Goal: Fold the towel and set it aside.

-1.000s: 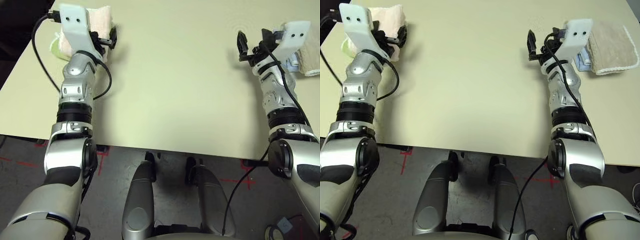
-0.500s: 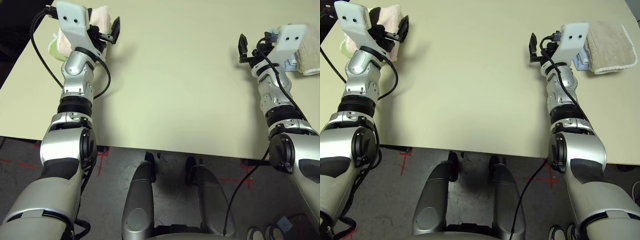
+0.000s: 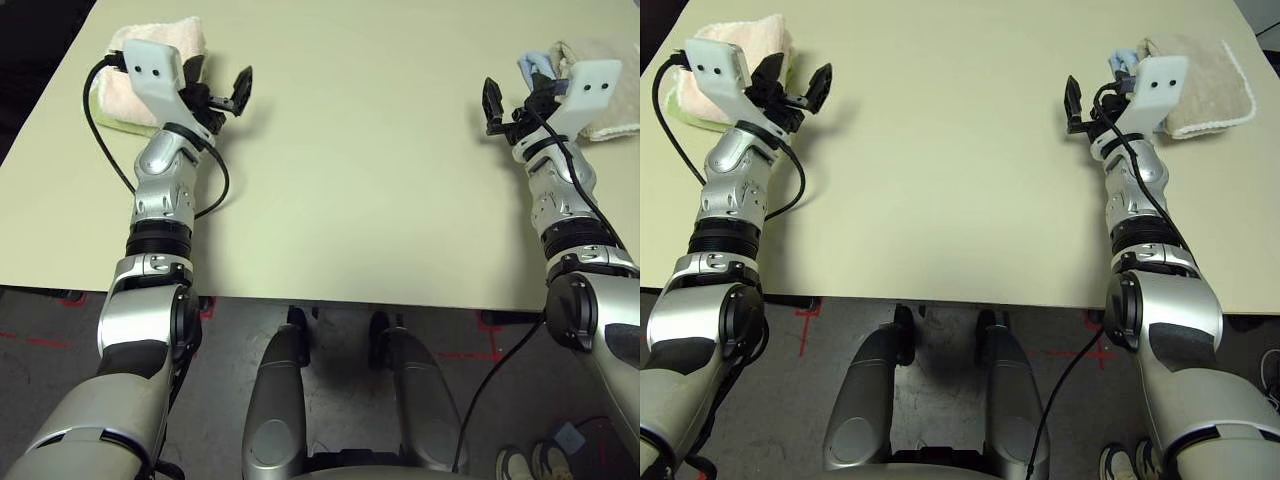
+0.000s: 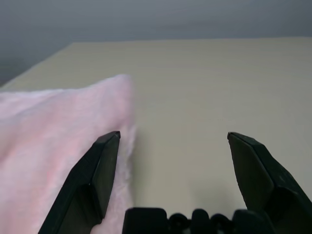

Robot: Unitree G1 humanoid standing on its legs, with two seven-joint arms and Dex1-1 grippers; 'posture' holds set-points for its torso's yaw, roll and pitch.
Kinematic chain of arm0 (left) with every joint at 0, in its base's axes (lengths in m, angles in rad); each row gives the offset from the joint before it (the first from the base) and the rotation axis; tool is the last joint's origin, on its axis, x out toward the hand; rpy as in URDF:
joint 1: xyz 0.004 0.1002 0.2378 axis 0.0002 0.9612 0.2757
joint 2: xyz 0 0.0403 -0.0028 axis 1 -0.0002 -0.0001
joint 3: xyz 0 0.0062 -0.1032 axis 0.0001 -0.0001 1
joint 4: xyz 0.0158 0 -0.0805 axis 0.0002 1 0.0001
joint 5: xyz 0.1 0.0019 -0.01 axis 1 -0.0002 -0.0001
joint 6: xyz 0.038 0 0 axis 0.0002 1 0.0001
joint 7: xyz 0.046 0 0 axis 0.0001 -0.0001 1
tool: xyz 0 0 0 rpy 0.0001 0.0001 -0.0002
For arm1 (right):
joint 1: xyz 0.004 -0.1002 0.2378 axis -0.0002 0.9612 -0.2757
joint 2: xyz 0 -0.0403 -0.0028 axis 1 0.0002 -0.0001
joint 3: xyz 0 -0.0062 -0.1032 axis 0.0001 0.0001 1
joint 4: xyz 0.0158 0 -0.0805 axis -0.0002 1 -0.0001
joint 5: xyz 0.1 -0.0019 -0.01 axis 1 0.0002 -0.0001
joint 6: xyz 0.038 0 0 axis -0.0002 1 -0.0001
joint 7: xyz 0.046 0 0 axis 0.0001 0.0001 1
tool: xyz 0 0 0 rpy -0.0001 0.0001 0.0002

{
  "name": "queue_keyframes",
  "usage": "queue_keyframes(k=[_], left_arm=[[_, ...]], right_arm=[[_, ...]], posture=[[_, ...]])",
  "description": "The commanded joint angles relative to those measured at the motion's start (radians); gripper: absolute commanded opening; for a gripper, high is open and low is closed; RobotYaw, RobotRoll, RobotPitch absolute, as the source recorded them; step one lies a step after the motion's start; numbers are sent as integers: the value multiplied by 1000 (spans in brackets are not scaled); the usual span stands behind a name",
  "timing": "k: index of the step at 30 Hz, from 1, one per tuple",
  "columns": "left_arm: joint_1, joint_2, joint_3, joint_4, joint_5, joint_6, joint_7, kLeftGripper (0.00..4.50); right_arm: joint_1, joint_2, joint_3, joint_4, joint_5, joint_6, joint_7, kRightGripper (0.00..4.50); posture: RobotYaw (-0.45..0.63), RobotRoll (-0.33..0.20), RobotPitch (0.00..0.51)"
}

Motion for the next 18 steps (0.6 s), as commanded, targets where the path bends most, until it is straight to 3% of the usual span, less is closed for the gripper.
queue_keyframes(k=[1,6,18], left_arm=[[-34,25,1,74,50,-39,81,4475],[-70,39,-11,138,88,-66,129,4475],[-82,42,-28,134,84,-73,28,4475]], right_arm=[[13,-16,-9,-7,6,-2,-2,4500],[-9,-22,-11,12,-7,-17,-54,4500],[-32,-29,-6,28,-10,-4,-94,4500]], posture=[[-19,0,334],[-31,0,335],[-30,0,339]])
